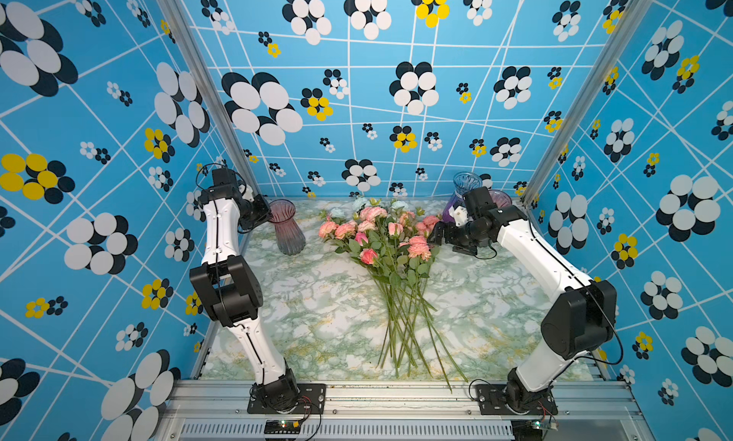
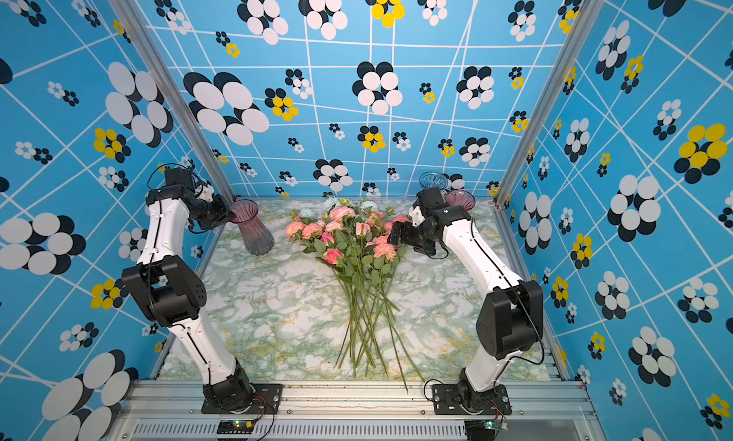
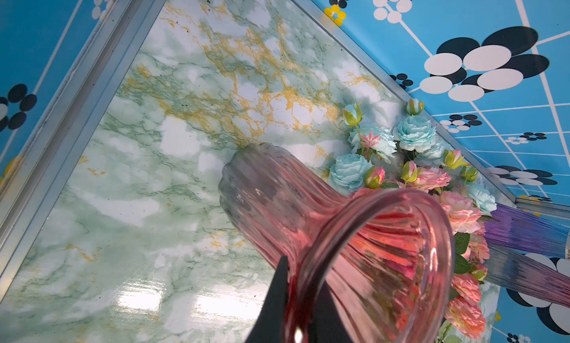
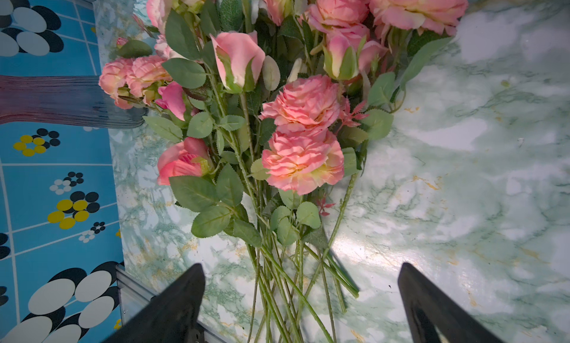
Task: Place the pink flowers into the vase
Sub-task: Place the vase at the corner of the board.
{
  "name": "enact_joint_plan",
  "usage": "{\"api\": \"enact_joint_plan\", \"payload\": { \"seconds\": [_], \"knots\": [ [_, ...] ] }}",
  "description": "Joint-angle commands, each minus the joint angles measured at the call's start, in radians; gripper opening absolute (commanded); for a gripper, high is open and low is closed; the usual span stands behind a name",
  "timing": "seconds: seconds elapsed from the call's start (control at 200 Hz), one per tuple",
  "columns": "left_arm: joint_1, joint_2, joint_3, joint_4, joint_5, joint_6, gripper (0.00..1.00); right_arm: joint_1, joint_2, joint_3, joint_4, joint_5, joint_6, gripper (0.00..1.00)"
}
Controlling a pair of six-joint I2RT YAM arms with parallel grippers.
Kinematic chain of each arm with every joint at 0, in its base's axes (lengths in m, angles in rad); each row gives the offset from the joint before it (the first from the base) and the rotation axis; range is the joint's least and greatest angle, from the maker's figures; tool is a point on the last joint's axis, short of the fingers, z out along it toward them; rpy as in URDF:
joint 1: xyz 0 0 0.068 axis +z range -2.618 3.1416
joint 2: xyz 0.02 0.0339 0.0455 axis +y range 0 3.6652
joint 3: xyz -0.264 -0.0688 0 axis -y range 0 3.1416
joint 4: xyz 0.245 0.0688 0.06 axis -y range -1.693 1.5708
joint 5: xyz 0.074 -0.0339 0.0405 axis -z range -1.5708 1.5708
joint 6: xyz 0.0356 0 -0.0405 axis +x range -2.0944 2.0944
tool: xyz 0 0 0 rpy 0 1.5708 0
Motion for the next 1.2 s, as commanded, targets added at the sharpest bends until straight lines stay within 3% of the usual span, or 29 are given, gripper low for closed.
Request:
{"api": "enact_joint_plan", "payload": {
  "seconds": [0.0,0.29,0.495,0.575,0.685,0.909,1.199],
  "knots": [
    [0.006,0.039,0.052,0.008,0.000,0.011,0.00,0.016,0.014,0.025,-0.044,0.017,-0.013,0.99],
    [0.005,0.053,0.086,-0.023,-0.011,0.020,0.00,0.065,0.058,0.119,-0.090,0.029,-0.026,0.99],
    [-0.010,0.055,0.096,-0.034,-0.023,0.032,0.04,0.113,0.138,0.236,-0.191,0.109,-0.068,0.99],
    [-0.023,0.064,0.111,-0.046,-0.037,0.038,0.13,0.115,0.156,0.276,-0.243,0.149,-0.096,0.99],
    [-0.040,0.071,0.125,-0.057,-0.052,0.047,0.13,0.115,0.116,0.247,-0.225,0.177,-0.101,0.99],
    [-0.050,0.060,0.128,-0.059,-0.067,0.049,0.25,0.115,0.099,0.211,-0.231,0.177,-0.111,0.99],
    [-0.051,0.044,0.133,-0.075,-0.087,0.066,0.33,0.115,0.097,0.212,-0.226,0.155,-0.112,0.99]
  ]
}}
